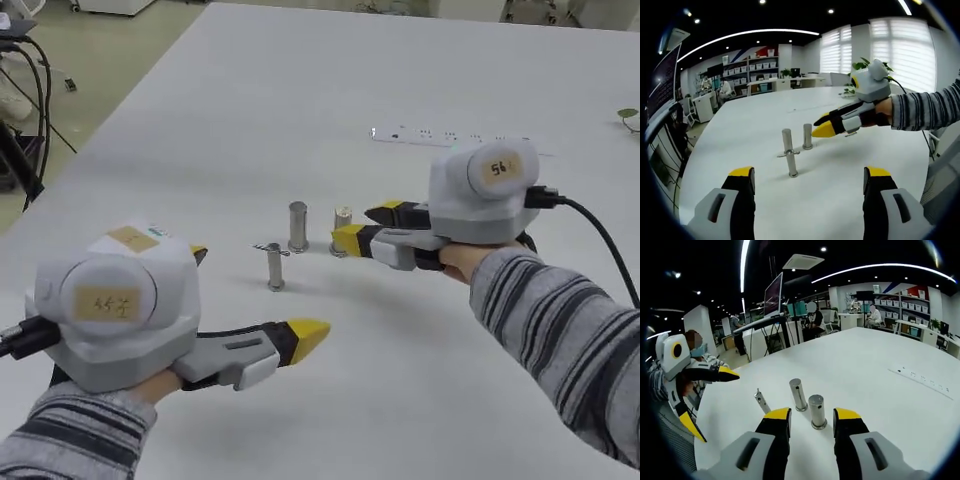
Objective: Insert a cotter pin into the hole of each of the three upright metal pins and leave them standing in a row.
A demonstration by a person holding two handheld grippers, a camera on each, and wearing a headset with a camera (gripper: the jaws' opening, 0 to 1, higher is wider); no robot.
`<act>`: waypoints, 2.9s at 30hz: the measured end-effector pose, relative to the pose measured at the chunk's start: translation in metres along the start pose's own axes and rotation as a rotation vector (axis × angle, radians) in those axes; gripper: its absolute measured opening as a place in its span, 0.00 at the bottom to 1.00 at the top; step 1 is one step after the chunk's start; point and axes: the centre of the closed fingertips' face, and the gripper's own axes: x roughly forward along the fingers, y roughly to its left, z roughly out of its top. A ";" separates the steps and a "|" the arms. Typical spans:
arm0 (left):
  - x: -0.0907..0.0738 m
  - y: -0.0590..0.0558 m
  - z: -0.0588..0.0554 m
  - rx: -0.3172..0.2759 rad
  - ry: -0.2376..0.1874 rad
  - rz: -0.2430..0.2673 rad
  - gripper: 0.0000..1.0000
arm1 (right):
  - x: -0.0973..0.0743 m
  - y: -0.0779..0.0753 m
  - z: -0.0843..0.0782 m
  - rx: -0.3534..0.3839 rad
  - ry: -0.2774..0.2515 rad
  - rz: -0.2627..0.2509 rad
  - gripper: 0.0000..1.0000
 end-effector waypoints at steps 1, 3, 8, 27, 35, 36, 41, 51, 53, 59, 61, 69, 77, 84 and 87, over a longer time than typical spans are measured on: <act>0.000 -0.001 0.000 0.000 0.000 -0.004 0.90 | 0.002 0.000 0.000 0.000 0.002 0.002 0.28; -0.002 -0.003 -0.001 0.004 0.002 -0.009 0.90 | 0.006 -0.002 0.000 -0.005 0.004 0.005 0.27; -0.002 -0.003 -0.002 0.007 0.002 -0.013 0.90 | 0.015 -0.003 -0.003 -0.007 0.018 0.012 0.23; 0.000 0.002 -0.006 -0.005 0.010 -0.013 0.90 | 0.029 -0.004 -0.011 0.002 0.039 0.016 0.11; 0.002 -0.002 -0.006 -0.006 0.017 -0.033 0.90 | 0.029 -0.006 -0.010 -0.066 0.023 -0.020 0.09; 0.003 -0.003 -0.006 -0.004 0.014 -0.035 0.90 | 0.029 -0.005 -0.010 -0.078 0.025 -0.024 0.09; 0.004 -0.005 -0.006 0.003 0.017 -0.041 0.90 | 0.026 -0.007 -0.009 -0.113 0.036 -0.048 0.08; 0.005 -0.007 -0.006 0.009 0.018 -0.048 0.90 | 0.007 -0.006 -0.004 -0.141 0.031 -0.064 0.08; 0.005 -0.007 -0.005 0.007 0.018 -0.047 0.90 | 0.001 -0.003 -0.005 -0.139 0.031 -0.063 0.08; 0.003 -0.004 -0.002 0.005 0.007 -0.041 0.91 | -0.017 0.010 -0.015 -0.128 0.042 -0.051 0.08; 0.003 -0.004 -0.002 0.003 0.004 -0.041 0.91 | -0.022 0.013 -0.018 -0.133 0.047 -0.048 0.08; 0.002 -0.005 0.000 0.005 -0.002 -0.044 0.91 | -0.037 0.022 -0.027 -0.134 0.059 -0.036 0.08; 0.002 -0.007 0.001 0.008 -0.004 -0.048 0.91 | -0.048 0.041 -0.035 -0.124 0.050 -0.028 0.08; 0.003 -0.008 0.000 0.012 -0.001 -0.053 0.91 | -0.053 0.053 -0.044 -0.132 0.057 -0.027 0.08; 0.003 -0.008 0.000 0.012 -0.001 -0.054 0.91 | -0.054 0.056 -0.048 -0.129 0.060 -0.028 0.08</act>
